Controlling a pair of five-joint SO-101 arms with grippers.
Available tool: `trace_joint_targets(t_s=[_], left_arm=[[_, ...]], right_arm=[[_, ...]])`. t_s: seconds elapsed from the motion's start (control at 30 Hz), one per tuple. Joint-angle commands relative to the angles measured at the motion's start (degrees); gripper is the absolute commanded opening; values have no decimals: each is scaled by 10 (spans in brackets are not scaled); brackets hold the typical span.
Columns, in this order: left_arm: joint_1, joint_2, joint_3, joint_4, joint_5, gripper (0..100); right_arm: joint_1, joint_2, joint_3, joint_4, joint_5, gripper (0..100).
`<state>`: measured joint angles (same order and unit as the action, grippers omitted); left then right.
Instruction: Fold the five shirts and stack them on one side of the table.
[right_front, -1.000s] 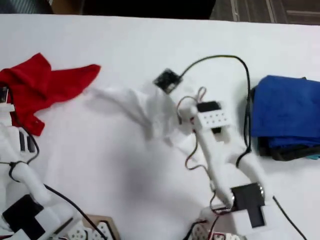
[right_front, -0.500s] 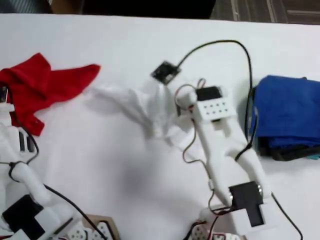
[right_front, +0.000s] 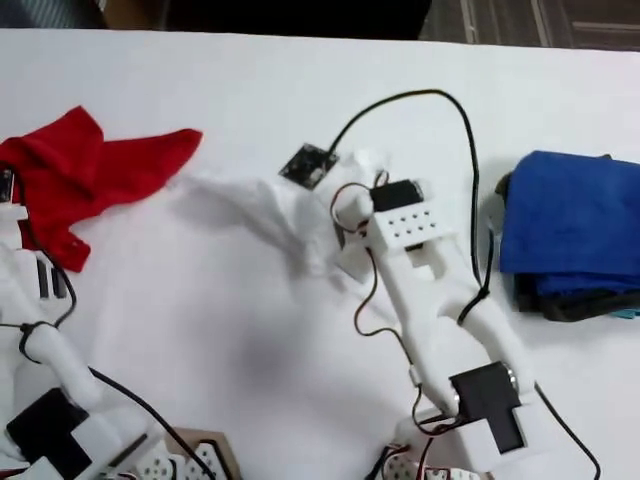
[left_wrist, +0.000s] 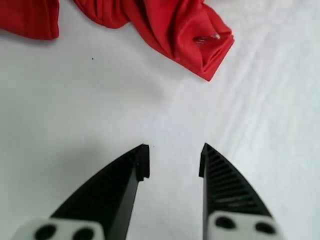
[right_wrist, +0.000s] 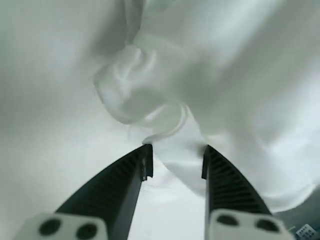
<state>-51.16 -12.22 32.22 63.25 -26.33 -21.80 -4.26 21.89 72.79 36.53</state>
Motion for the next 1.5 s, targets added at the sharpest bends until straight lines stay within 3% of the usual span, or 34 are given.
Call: trace_joint_targets(t_s=[0.0, 0.33, 0.73, 1.07, 1.27, 1.47], left_arm=[[4, -2, -1, -8, 4, 191], [4, -2, 0, -8, 4, 191], [3, -2, 0, -8, 4, 191], [4, -2, 0, -8, 4, 191], [4, -2, 0, -8, 4, 191], [4, -2, 0, -8, 4, 191]], right_arm=[[-17, -31, -2, 16, -2, 183], [-36, -57, 34, 12, -2, 174], [41, 9, 61, -102, 4, 174], [61, 6, 31, -27, 4, 176], [59, -93, 26, 13, 4, 176], [61, -184, 138, 25, 4, 176]])
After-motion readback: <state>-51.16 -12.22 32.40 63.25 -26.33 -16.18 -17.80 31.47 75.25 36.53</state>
